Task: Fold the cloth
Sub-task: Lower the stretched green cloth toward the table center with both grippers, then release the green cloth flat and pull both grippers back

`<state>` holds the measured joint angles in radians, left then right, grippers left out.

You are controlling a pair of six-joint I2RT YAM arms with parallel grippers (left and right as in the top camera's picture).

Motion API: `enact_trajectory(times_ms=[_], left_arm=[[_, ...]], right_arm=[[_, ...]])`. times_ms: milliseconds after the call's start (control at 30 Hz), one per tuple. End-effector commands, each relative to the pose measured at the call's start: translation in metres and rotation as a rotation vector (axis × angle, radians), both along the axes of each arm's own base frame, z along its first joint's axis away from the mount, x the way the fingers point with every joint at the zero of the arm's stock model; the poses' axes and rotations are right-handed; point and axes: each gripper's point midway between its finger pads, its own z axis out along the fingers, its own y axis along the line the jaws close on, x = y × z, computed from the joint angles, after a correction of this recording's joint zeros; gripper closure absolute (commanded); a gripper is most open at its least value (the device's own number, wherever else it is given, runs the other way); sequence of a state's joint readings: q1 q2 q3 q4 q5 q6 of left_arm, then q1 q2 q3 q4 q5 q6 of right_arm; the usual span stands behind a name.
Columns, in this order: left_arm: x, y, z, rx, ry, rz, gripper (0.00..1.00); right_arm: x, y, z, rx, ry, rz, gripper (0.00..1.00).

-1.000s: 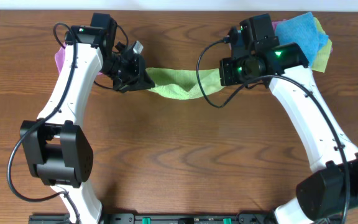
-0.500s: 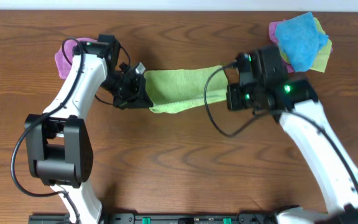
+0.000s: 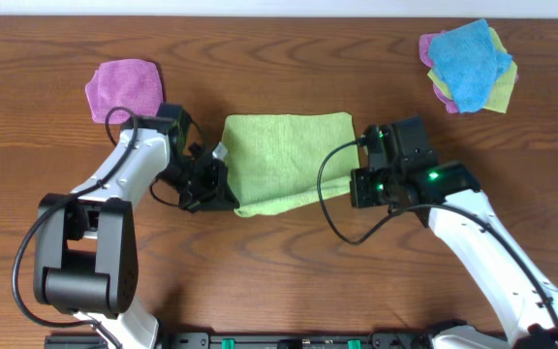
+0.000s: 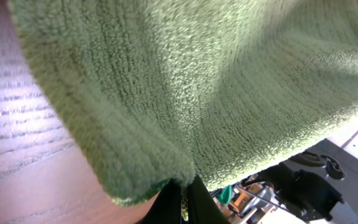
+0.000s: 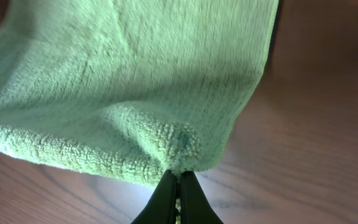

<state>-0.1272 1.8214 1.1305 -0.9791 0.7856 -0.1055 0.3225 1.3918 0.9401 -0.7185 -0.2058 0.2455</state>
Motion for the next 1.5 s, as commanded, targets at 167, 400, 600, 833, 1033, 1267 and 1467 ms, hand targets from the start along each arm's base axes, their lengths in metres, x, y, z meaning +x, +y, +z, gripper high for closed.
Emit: enact_trajectory(times_ms=[167, 400, 600, 833, 1033, 1267, 1467], left_arm=[[-0.024, 0.003, -0.014, 0.001, 0.009, 0.000, 0.89], [-0.021, 0.004, 0.010, -0.004, -0.092, 0.001, 0.05], [-0.029, 0.009, 0.041, 0.009, -0.171, 0.008, 0.05], [-0.043, 0.029, 0.060, 0.070, -0.206, 0.120, 0.05], [-0.065, 0.034, 0.047, 0.040, -0.157, 0.356, 0.05], [-0.061, 0.025, 0.021, -0.050, -0.102, 0.521, 0.05], [-0.065, 0.028, -0.004, -0.036, -0.090, 0.568, 0.00]], right_arm=[[-0.013, -0.001, -0.017, -0.005, 0.039, -0.043, 0.99], [-0.015, -0.002, 0.006, 0.029, -0.016, -0.066, 0.36], [-0.043, -0.012, 0.033, 0.052, -0.022, -0.109, 0.01], [-0.075, -0.036, 0.046, -0.006, -0.034, -0.146, 0.01], [-0.081, -0.036, 0.026, 0.017, -0.043, -0.159, 0.01], [-0.067, -0.026, 0.024, 0.080, -0.085, -0.167, 0.01], [-0.065, -0.025, 0.026, 0.090, -0.090, -0.181, 0.02]])
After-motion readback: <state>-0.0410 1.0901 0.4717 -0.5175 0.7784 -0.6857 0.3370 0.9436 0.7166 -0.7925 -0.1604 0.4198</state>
